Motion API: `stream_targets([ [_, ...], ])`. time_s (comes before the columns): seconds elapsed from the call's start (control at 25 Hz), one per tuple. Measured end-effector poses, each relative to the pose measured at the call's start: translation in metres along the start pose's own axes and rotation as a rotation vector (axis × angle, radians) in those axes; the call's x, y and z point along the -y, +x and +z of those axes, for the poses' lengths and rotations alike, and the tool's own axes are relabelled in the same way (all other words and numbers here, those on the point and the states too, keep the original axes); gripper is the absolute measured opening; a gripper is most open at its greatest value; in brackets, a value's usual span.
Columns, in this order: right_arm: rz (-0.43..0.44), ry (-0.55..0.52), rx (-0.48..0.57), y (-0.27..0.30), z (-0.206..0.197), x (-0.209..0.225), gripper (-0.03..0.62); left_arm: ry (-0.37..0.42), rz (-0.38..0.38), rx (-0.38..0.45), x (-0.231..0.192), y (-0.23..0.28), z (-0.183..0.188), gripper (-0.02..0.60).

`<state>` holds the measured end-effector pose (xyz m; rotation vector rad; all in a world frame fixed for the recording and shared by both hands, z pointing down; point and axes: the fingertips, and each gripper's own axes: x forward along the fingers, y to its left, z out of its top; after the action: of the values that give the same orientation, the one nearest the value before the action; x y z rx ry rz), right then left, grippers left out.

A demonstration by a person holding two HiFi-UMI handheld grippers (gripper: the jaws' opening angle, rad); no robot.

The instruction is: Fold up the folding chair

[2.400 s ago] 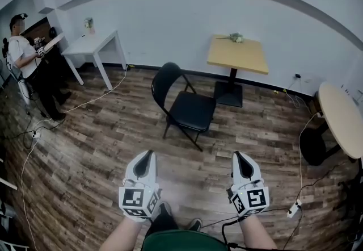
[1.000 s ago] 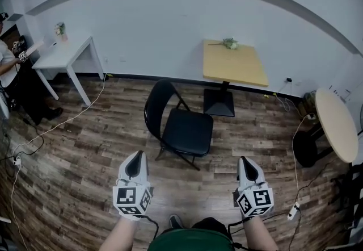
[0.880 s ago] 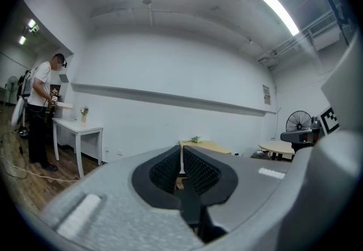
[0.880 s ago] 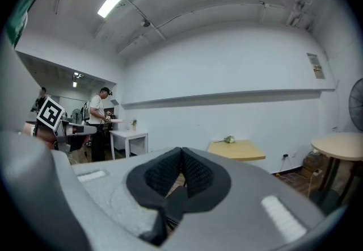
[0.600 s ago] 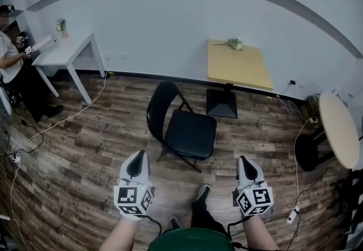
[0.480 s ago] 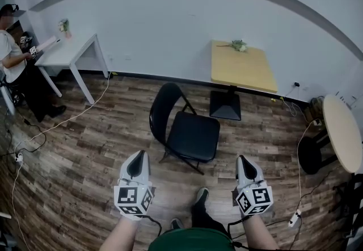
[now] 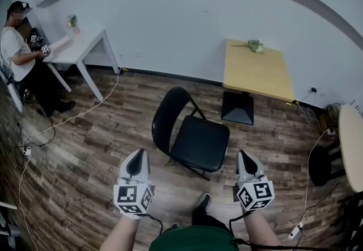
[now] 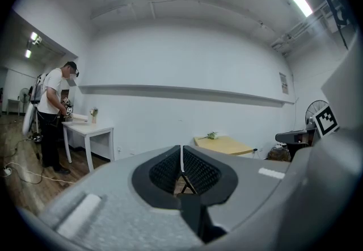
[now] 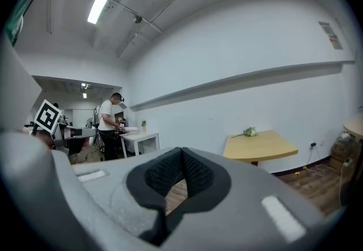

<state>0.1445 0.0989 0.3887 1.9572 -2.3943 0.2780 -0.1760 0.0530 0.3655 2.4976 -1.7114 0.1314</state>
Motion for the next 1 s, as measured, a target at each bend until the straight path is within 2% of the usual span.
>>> stream_targets([
  [0.28, 0.026, 0.045, -0.014, 0.049, 0.000, 0.067, 0.003, 0.023, 0.042, -0.036, 0.021, 0.063, 0.000, 0.021],
  [0.56, 0.078, 0.106, -0.042, 0.092, -0.021, 0.124, 0.003, 0.051, 0.098, -0.085, 0.034, 0.108, -0.008, 0.021],
  [0.68, 0.080, 0.150, -0.068, 0.111, -0.039, 0.140, 0.003, 0.072, 0.113, -0.121, 0.028, 0.124, -0.016, 0.021],
  [0.88, 0.034, 0.214, -0.135, 0.124, -0.073, 0.166, 0.003, 0.087, 0.136, -0.195, 0.006, 0.147, -0.038, 0.021],
  [1.0, 0.014, 0.274, -0.140, 0.128, -0.085, 0.172, 0.003, 0.096, 0.116, -0.240, -0.010, 0.163, -0.055, 0.023],
])
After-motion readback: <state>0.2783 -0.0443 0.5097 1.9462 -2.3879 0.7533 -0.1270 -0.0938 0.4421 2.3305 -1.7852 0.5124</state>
